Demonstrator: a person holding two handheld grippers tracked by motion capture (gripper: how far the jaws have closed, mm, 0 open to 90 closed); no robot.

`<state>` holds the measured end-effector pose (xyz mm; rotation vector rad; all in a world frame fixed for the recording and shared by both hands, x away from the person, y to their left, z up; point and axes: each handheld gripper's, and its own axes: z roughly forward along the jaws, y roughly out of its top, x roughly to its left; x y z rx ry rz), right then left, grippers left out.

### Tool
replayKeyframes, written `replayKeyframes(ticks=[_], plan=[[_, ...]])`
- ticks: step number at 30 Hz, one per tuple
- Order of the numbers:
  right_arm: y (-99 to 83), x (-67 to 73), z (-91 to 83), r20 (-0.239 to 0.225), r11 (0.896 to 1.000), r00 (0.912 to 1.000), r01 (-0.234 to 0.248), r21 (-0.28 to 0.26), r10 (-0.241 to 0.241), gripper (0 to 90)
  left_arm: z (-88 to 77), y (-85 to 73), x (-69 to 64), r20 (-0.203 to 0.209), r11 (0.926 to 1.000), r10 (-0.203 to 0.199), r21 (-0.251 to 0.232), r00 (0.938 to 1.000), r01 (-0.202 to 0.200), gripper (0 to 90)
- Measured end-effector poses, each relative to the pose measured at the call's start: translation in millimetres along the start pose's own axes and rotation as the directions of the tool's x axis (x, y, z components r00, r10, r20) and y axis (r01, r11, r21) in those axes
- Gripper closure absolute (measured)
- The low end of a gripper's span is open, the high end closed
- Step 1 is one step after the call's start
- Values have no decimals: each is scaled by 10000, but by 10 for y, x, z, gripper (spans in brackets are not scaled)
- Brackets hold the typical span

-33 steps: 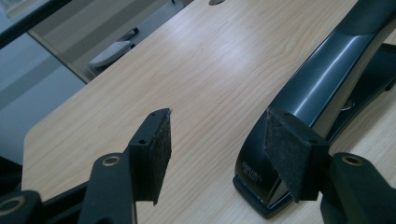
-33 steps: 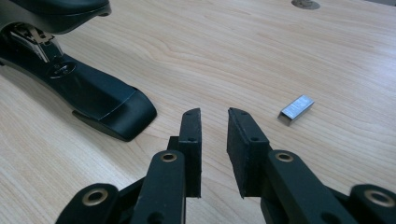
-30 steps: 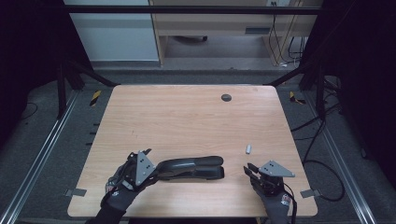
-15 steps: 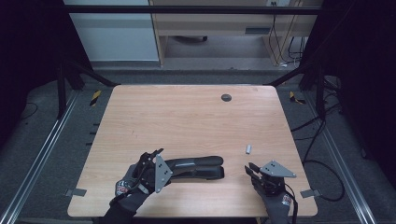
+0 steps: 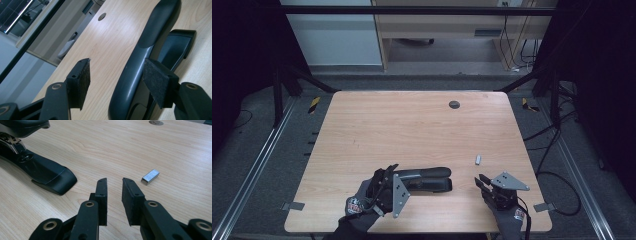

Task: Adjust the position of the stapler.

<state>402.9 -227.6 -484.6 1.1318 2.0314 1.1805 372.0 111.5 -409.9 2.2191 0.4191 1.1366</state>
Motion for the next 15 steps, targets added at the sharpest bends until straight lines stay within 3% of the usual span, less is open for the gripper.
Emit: replayKeyframes(ticks=[15], plan=[[-4, -4, 3, 33, 10000, 10000, -22, 3, 22, 749, 127, 131, -200, -27, 9965, 831, 121, 9965, -830, 380]])
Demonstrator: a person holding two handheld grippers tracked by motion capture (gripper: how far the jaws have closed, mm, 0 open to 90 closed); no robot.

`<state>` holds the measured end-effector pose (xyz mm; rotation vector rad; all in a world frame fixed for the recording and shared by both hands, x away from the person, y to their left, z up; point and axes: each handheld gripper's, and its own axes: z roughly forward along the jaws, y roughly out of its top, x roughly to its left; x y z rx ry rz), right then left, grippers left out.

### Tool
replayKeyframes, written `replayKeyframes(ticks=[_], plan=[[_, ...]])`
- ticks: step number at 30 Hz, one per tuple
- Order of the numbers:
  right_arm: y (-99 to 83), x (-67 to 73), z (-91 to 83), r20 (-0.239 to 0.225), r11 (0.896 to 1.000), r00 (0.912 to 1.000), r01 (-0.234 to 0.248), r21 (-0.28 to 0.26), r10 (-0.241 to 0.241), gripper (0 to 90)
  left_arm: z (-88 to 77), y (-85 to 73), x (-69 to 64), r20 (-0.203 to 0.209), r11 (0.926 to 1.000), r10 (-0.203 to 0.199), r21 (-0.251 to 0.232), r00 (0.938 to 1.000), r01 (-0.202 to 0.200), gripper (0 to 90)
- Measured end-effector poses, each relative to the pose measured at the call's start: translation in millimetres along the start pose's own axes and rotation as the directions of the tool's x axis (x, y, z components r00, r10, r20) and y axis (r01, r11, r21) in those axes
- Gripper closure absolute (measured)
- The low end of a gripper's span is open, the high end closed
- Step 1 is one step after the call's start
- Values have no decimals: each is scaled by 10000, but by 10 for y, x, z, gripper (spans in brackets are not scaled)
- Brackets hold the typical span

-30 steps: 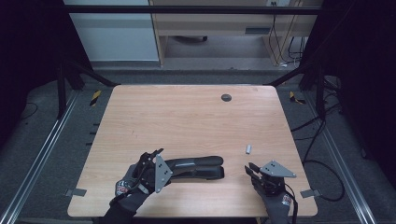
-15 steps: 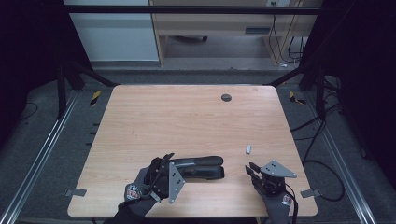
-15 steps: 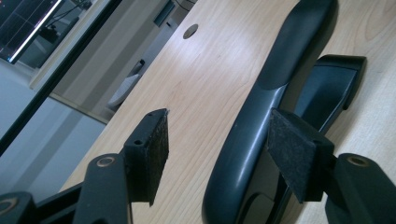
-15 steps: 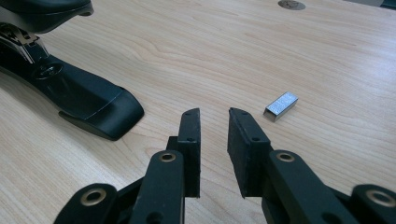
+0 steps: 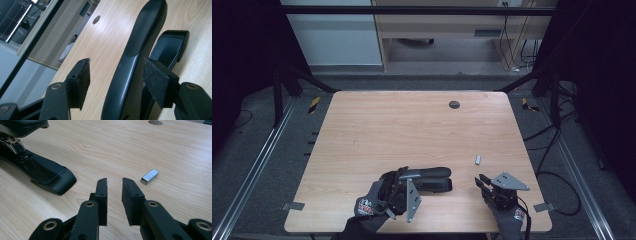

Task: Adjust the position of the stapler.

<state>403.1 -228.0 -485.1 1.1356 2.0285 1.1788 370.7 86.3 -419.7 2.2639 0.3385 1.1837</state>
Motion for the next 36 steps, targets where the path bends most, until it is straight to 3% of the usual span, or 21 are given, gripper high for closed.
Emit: replayKeyframes(ticks=[4, 12, 36], plan=[[-3, -4, 0, 9, 10000, 10000, -15, -3, 15, 749, 28, 52, -52, -41, 9993, 377, 55, 9993, -376, 379], [-7, -7, -9, 6, 9999, 9999, -101, -29, 101, 749, 89, 133, -117, -31, 9976, 686, 134, 9976, -685, 371], [-16, -21, -16, 116, 9998, 9998, -161, -96, 162, 737, 298, 321, -274, 125, 9916, 1269, 234, 9918, -1272, 349]])
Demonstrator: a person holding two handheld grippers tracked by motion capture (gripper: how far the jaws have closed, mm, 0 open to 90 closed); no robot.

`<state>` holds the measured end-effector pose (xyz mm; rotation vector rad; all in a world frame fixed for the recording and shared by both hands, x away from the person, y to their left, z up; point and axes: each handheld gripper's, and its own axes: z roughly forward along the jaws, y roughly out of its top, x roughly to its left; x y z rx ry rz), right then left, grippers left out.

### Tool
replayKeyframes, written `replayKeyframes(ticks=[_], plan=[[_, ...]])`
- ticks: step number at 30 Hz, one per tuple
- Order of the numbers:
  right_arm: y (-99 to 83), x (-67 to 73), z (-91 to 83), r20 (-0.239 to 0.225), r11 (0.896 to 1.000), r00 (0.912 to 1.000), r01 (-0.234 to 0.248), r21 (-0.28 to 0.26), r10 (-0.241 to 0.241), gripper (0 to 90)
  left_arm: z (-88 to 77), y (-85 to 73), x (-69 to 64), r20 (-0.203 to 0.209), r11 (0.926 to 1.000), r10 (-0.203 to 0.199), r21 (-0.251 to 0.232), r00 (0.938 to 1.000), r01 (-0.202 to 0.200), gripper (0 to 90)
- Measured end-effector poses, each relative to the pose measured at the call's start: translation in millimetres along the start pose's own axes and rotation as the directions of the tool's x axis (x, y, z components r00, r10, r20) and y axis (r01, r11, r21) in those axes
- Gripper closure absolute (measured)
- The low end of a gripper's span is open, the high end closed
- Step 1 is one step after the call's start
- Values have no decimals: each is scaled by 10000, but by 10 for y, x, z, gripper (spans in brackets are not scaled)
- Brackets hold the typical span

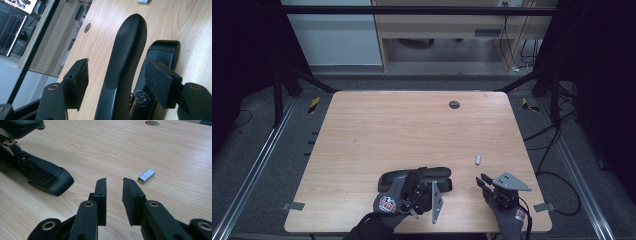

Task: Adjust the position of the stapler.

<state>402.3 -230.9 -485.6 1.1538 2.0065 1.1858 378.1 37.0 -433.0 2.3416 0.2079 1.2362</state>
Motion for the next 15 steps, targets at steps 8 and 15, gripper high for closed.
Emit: replayKeyframes(ticks=[8, 15], plan=[[-1, -8, -2, 13, 10000, 10000, 3, -38, -3, 738, 103, 60, -62, -119, 9984, 510, 250, 9986, -507, 343], [-3, -3, 6, -28, 10000, 10000, -7, 7, 7, 739, 187, 77, -120, -224, 9963, 767, 400, 9968, -758, 344]])
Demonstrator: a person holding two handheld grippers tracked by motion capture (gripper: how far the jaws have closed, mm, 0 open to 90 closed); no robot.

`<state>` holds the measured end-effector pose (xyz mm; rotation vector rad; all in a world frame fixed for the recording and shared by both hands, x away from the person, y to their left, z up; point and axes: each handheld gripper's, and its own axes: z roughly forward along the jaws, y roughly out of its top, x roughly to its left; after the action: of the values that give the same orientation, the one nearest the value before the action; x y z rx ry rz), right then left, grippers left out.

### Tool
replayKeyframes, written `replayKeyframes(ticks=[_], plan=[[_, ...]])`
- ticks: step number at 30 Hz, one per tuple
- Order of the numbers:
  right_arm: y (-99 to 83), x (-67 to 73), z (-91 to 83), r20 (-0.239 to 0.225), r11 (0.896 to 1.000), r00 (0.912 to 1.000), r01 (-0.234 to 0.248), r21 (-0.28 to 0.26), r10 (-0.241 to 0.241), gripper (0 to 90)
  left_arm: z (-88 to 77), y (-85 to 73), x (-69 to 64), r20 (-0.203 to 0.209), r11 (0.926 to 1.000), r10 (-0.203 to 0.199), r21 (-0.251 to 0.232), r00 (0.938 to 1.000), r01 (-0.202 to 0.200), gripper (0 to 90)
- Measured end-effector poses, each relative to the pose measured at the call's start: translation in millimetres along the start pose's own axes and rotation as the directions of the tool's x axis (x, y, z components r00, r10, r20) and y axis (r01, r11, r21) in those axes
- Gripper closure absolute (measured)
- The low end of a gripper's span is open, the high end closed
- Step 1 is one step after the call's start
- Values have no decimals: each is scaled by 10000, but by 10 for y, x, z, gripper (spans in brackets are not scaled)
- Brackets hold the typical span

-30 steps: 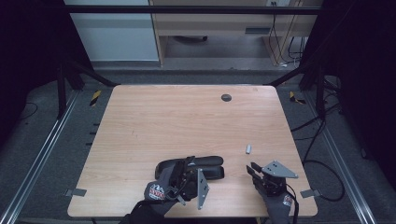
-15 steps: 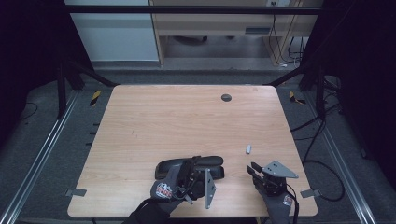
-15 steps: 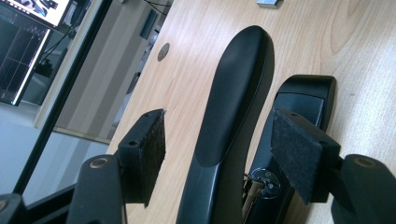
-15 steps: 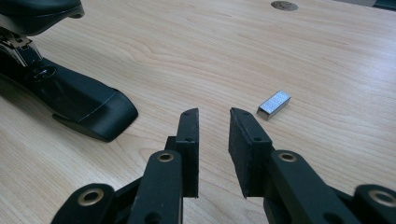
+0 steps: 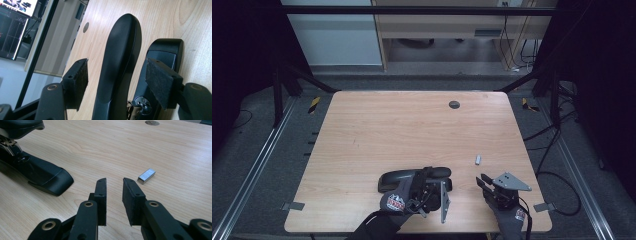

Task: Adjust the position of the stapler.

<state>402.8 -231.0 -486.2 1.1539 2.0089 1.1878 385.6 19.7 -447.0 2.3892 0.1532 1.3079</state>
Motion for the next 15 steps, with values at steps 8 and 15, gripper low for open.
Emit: replayKeyframes(ticks=[8, 15], plan=[[-1, 2, 8, -7, 10000, 10000, 35, -3, -35, 739, 94, 9, -39, -129, 9993, 294, 238, 9995, -291, 350], [1, 5, 9, -32, 10000, 10000, 49, 3, -49, 743, 154, 8, -45, -142, 9984, 398, 419, 9991, -392, 369]])
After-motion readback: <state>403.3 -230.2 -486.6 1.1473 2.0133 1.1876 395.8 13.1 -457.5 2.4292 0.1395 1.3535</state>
